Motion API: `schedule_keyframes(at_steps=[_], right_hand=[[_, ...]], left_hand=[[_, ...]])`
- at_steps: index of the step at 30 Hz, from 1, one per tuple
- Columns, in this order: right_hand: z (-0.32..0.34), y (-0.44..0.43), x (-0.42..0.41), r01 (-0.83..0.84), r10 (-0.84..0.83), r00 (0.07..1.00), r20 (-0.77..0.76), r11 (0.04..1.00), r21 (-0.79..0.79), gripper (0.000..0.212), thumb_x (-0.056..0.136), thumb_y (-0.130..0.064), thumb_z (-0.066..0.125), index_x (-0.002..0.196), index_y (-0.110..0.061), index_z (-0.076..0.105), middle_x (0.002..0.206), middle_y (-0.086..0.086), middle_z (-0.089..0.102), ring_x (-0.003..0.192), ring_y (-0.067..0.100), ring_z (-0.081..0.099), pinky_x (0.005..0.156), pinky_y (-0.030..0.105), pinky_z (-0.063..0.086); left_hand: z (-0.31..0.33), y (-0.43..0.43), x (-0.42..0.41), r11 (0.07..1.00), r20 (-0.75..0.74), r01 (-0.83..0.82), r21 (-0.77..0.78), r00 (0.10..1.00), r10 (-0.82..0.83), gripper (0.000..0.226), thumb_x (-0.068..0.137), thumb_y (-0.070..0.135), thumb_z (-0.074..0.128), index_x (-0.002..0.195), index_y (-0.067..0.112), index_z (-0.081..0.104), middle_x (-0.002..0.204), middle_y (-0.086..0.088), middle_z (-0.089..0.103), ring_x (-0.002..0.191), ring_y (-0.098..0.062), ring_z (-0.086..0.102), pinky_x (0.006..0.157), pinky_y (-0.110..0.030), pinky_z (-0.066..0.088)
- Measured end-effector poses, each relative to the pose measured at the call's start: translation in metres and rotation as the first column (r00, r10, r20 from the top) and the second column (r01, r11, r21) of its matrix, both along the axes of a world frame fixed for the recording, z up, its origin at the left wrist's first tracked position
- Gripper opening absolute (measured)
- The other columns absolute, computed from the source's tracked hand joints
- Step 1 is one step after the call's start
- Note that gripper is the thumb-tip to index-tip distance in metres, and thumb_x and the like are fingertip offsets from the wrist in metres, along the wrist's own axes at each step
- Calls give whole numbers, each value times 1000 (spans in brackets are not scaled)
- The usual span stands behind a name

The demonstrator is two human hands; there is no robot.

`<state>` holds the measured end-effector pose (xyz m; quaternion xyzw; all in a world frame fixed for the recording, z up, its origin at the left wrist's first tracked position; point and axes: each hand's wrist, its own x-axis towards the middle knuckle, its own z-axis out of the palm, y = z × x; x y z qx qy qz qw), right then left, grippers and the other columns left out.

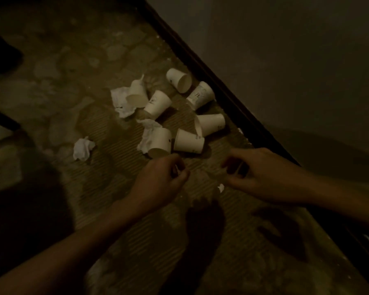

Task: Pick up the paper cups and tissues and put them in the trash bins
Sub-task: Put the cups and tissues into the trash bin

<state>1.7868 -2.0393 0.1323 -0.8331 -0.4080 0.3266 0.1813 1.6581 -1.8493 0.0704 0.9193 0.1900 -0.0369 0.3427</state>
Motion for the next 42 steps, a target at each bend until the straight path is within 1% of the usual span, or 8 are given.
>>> schedule_keyframes(at_steps=[8,19,22,25,28,32,37,42], right_hand=[[-33,67,56,29,-29,999,-34,999,22,42,89,-28,68,128,-24,53,123,-5,61,102,7,58,71,17,44],[-156,144,88,-110,128,988,88,977,-181,71,78,-41,76,134,-17,38,130,6,51,118,24,48,88,35,37],[-162,145,86,-114,125,992,33,967,-226,74,74,-44,78,134,-20,41,131,3,52,119,23,48,96,41,38],[-150,143,84,15,-60,973,-222,980,-199,72,69,-41,83,131,-25,49,117,-8,59,94,8,56,74,25,49],[-124,142,75,248,-373,779,-504,922,-299,56,70,-41,83,116,-32,52,94,-20,60,71,2,65,49,10,46],[-86,149,74,359,-618,362,-698,784,-507,47,80,-46,72,116,-20,61,102,-1,75,87,12,73,67,31,58],[-63,150,68,266,-625,286,-727,780,-566,34,87,-44,63,114,-23,62,105,1,74,97,21,70,74,37,55],[-47,137,68,139,-526,160,-835,850,-509,28,90,-26,52,83,-26,80,91,2,76,84,15,72,77,40,55]], left_hand=[[-60,62,54,921,-41,-387,54,920,389,36,93,38,59,122,18,57,118,-6,57,106,-22,54,77,-33,43],[-122,80,84,885,-236,-463,41,856,459,82,75,47,76,143,19,40,141,-5,49,127,-24,46,103,-38,38],[-112,72,79,851,-234,-511,-119,848,476,79,75,33,79,143,21,41,139,-1,49,122,-20,50,98,-35,45],[-83,66,63,601,-348,-713,-360,701,623,82,74,21,83,143,21,40,117,8,53,88,-5,57,58,-12,52],[-45,63,40,294,-520,-795,-530,579,627,59,72,25,83,124,22,56,106,5,67,77,-7,69,52,-11,50],[9,54,19,93,-618,-755,-649,594,515,60,69,45,78,121,21,63,108,-2,73,97,-20,71,74,-35,58],[48,60,22,-68,-580,-619,-783,685,442,47,65,50,75,105,25,75,105,-5,75,94,-21,73,68,-30,57],[59,69,29,4,-512,-532,-847,817,265,40,57,46,76,94,32,78,100,-1,76,89,-16,73,64,-24,56]])
